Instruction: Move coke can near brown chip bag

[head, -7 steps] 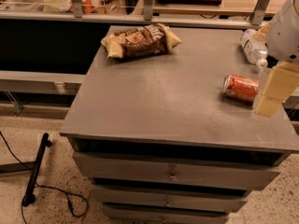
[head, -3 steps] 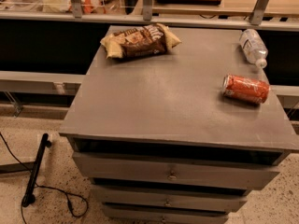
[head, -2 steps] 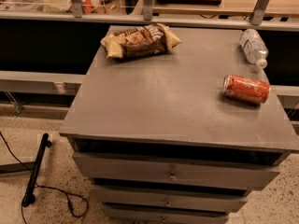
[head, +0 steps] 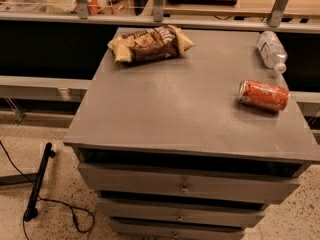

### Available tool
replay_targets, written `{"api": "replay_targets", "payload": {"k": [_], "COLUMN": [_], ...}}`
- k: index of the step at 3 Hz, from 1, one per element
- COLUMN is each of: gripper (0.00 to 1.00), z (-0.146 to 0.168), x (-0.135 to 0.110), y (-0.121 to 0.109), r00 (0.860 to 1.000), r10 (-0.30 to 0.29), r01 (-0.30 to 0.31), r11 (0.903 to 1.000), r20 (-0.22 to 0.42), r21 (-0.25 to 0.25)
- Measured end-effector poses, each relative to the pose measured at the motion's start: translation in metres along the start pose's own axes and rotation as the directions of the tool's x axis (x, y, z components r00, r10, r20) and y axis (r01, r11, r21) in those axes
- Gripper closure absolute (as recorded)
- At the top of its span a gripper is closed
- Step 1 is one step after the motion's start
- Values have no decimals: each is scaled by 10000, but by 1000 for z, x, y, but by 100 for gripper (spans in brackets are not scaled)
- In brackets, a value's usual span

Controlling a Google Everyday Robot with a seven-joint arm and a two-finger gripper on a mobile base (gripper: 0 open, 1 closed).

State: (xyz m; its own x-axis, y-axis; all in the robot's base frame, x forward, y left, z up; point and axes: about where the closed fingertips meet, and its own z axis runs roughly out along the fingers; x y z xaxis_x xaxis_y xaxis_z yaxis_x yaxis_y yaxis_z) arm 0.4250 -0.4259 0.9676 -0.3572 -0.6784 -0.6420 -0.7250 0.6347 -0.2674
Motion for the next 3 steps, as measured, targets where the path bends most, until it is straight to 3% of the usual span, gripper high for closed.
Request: {"api": "replay_targets", "payload": {"k": [1, 2, 3], "gripper": [0, 0, 0], "z": [27, 54, 56], "x": [20, 26, 25], "y": [0, -3, -5], "r00": [9980, 9923, 9918], "r10": [563, 963, 977], "r01": [-577, -1008, -1029], "r11": [9972, 9933, 9928], "r20": [296, 784, 822], "r21": [480, 560, 610]}}
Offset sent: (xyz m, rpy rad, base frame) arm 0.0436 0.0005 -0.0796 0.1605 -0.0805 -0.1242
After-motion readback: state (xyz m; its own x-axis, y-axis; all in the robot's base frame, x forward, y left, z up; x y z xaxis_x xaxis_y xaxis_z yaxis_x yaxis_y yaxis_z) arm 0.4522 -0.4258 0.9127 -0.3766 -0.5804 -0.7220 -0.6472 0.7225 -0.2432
